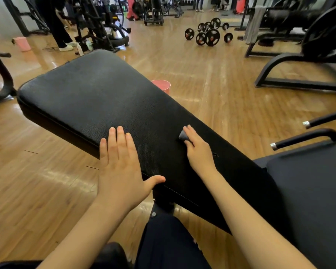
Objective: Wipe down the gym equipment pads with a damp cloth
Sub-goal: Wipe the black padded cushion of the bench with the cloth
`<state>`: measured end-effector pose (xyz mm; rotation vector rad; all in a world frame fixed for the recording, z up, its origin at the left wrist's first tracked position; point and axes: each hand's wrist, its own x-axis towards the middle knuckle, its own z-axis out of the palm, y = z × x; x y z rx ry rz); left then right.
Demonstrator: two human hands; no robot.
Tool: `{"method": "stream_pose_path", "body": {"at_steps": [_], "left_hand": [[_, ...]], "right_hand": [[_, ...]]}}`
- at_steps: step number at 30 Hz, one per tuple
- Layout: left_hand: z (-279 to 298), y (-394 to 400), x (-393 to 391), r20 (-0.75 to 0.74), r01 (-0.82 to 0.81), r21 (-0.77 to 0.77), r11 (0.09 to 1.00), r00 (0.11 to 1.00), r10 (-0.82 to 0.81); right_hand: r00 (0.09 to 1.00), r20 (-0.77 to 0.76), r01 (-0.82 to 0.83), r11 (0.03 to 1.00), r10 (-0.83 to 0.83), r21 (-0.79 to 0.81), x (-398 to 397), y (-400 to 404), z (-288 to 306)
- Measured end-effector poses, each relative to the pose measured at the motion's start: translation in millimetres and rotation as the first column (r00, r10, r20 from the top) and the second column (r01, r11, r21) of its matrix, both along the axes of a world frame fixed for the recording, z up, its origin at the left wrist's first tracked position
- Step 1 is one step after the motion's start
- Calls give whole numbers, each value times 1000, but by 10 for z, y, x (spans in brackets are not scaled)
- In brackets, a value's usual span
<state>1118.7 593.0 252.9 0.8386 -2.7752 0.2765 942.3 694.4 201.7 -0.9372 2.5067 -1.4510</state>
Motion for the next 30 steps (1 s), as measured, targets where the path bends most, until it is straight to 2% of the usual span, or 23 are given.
{"method": "stream_pose_path", "body": {"at_steps": [2,4,7,12,15,19,23,25,27,30], "left_hand": [[-1,4,2,-4,-1,-5,1000,1000,1],[-4,6,1,-12,2,-7,1000,1000,-2],[-2,8,-11,-18,9,-18,1000,1000,-9],[4,16,-4,3,-13,-49,999,1000,13],[40,47,6,-1,-28,-53,998,1000,28],[67,59,7,9,-23,-36,999,1000,23],[23,37,-4,14,5,-65,998,1000,-4],[3,31,1,18,10,-76,997,1000,-9],[-10,37,15,19,6,-91,996,1000,-4],[-18,42,34,-5,1,-94,996,1000,-1]], "right_hand": [[998,23,50,998,-51,28,-52,287,-188],[977,97,184,981,-189,60,-122,649,-416],[893,204,371,913,-400,168,-195,1247,-742],[770,281,491,813,-573,314,-267,1562,-918],[827,223,457,848,-516,268,-237,1235,-771],[940,151,287,948,-307,140,-45,780,-517],[980,70,178,977,-187,117,8,873,-590],[974,91,197,973,-209,120,-12,1074,-717],[934,162,298,945,-318,137,-64,1339,-879],[866,228,385,885,-444,260,-164,1798,-1105]]}}
